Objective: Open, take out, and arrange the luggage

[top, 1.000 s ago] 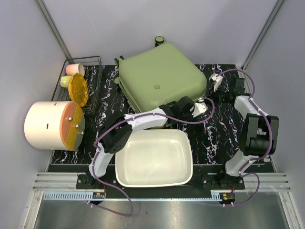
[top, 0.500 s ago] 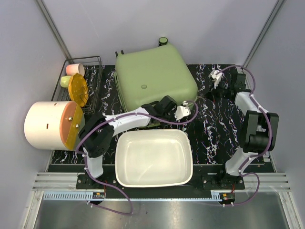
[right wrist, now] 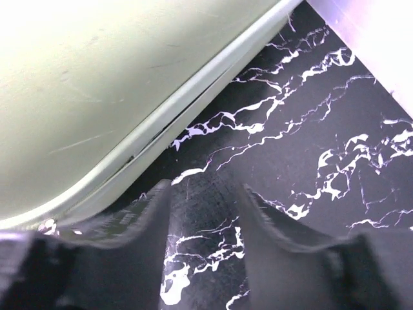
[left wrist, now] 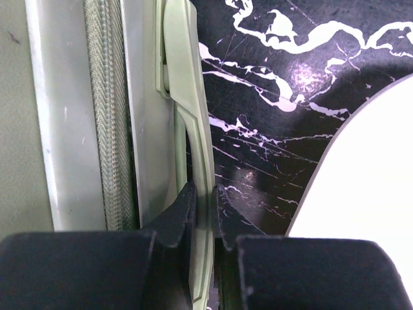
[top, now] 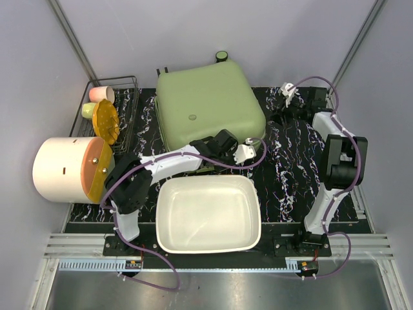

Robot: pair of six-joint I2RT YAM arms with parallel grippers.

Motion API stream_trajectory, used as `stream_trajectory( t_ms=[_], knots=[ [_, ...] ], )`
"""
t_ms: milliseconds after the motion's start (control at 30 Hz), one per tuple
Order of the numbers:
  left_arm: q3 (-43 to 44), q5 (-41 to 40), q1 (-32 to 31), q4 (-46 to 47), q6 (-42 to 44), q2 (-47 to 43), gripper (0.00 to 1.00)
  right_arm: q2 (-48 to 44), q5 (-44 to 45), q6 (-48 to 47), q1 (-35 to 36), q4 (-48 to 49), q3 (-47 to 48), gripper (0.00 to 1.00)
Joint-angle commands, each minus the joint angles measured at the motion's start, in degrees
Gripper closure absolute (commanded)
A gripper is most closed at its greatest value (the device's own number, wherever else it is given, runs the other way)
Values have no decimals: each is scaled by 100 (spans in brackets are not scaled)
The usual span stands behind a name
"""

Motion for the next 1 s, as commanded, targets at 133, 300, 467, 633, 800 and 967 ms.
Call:
stream_trajectory(
  t_ms=[133, 300, 467, 633, 800, 967],
  knots=[
    [-303, -365, 297, -1218, 305, 40, 100, -247, -754, -2880, -650, -3548, 570, 20],
    [-259, -338, 297, -1209, 322, 75, 100, -282, -1290, -3830, -598, -4174, 280, 21],
    [-338, -320, 289, -1201, 278, -13, 100, -46, -1501, -3963, -334, -4244, 358, 21],
    [-391, -320, 289, -1209, 234, -4, 100, 131, -1537, -3858, -106, -4052, 420, 21],
    [-347, -320, 297, -1218, 243, 22, 100, 139, -1528, -3480, 79, -3647, 350, 30],
    [-321, -320, 289, -1209, 261, 49, 100, 139, -1519, -3401, 97, -3532, 280, 56]
  ],
)
